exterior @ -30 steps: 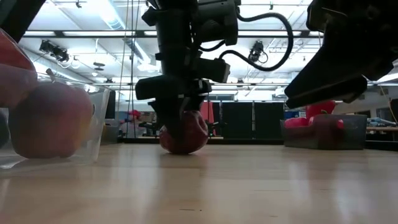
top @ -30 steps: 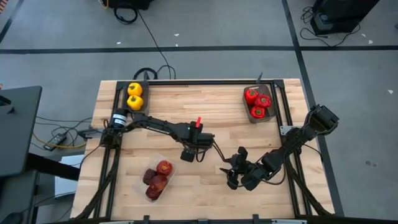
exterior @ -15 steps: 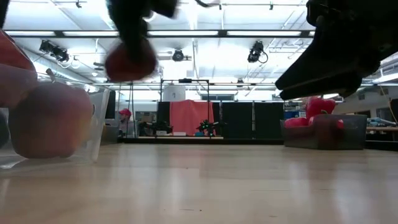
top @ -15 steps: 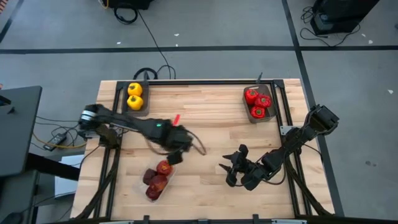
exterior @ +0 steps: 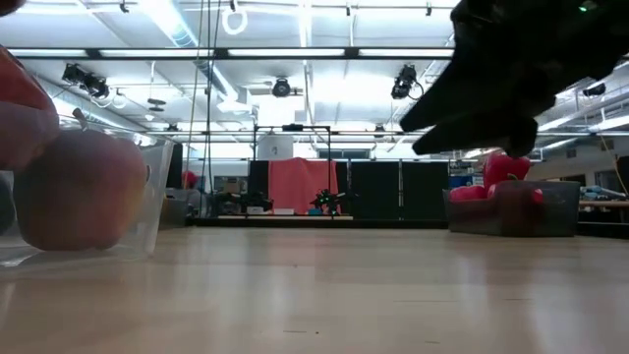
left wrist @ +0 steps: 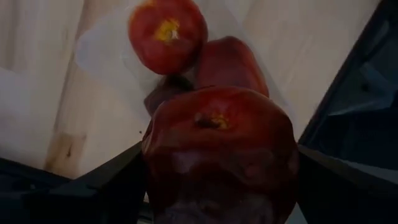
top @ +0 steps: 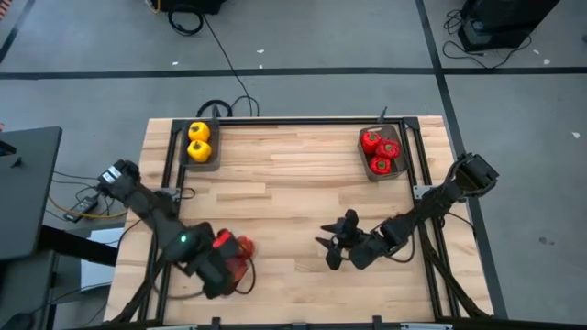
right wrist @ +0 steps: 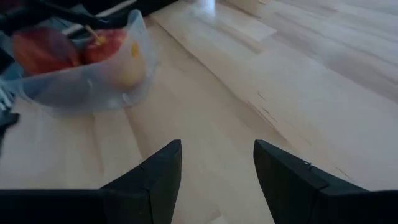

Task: Sort produce into baskets
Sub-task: Put the red apple into the transparent bin

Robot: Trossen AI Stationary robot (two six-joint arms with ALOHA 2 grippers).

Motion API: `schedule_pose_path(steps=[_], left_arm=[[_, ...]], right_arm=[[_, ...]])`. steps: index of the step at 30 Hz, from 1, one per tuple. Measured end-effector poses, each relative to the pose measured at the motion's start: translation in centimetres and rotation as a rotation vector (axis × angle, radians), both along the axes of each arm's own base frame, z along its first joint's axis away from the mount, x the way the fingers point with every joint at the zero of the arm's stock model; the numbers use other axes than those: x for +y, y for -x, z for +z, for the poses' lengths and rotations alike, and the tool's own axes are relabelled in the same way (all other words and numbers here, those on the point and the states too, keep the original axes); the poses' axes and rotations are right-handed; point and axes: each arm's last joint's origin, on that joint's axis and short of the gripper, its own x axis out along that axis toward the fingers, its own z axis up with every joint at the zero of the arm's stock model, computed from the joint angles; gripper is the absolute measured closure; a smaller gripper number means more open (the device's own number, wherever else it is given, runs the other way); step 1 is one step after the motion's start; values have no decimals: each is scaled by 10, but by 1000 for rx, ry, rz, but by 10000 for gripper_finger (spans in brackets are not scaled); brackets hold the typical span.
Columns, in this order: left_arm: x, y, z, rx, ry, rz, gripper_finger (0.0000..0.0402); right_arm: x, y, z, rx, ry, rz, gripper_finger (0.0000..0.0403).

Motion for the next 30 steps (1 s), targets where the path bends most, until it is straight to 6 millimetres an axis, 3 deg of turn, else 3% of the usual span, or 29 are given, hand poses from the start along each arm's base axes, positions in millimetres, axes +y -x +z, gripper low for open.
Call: schedule_pose_path(steps=[10,15,22,30], left_arm=[[-35,-2,-33,63,-75,23,59],[-46,-8,-55,196,-58,12,46],[-49,-9,-61,239,-37,-6,29],[-44,-13,-61,270,-17,12,23]], right_arm=[[0,-12,4,-60,-98,77,192],[6,-27,-15,-117,-99,143,193],[9,-47,-39,-252,-86,217,193],[9,-98,-48,-267,-108,381,193]])
